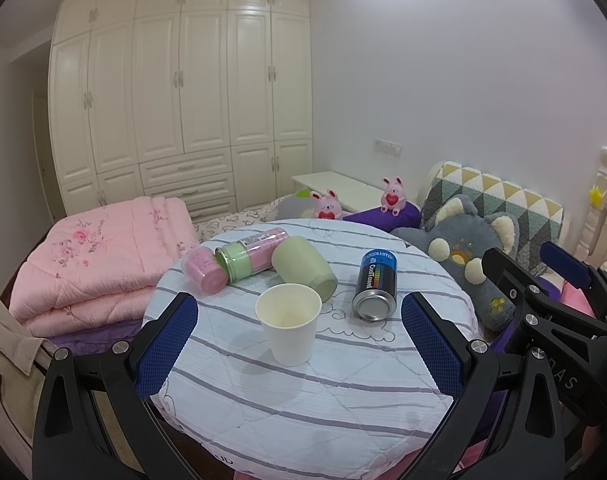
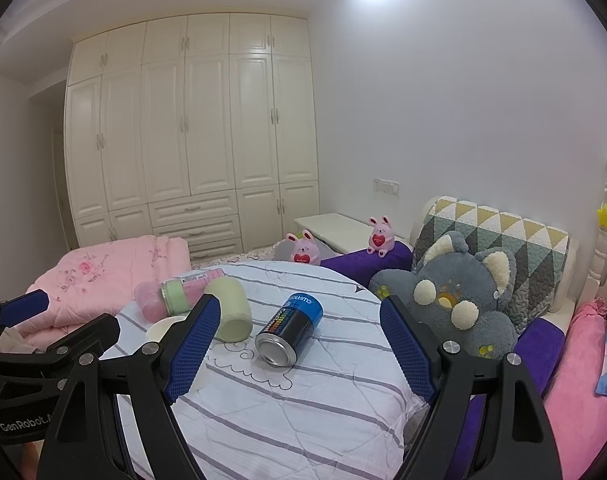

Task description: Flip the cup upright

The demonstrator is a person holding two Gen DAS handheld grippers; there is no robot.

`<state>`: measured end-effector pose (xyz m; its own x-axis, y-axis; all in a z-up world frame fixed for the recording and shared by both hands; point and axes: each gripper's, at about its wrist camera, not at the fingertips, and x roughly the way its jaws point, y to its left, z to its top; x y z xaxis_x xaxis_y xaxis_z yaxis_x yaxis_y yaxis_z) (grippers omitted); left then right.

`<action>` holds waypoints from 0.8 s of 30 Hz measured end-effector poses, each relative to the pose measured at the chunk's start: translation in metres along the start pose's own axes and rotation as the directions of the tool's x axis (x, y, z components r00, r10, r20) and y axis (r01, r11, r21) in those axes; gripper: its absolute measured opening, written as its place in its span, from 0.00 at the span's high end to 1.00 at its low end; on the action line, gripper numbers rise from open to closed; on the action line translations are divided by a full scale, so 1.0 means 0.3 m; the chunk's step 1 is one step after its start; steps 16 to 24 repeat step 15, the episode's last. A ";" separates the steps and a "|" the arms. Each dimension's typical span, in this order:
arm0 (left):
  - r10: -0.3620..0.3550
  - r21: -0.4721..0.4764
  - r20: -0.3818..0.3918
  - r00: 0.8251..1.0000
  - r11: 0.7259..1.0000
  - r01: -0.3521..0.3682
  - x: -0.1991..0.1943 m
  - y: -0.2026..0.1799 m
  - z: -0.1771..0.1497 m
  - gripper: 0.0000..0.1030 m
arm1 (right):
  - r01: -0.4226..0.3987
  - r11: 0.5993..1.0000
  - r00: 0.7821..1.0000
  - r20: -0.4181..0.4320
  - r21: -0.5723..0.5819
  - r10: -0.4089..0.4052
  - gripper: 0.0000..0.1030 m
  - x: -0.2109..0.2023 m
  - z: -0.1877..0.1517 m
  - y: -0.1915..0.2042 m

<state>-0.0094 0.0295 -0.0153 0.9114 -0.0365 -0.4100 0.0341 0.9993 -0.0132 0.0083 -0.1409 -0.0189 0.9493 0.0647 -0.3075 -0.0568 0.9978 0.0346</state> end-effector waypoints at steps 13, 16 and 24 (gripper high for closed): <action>-0.003 -0.012 -0.046 0.999 1.000 0.003 0.033 0.040 -0.031 0.00 | 0.001 1.000 0.999 -0.040 -0.002 -0.001 0.19 0.047 -0.012 0.003; -0.007 -0.016 -0.055 0.998 1.000 0.006 0.051 0.042 -0.023 0.00 | 0.000 1.000 0.999 -0.050 -0.001 0.000 0.19 0.060 -0.014 0.003; -0.007 -0.016 -0.055 0.998 1.000 0.006 0.051 0.042 -0.023 0.00 | 0.000 1.000 0.999 -0.050 -0.001 0.000 0.19 0.060 -0.014 0.003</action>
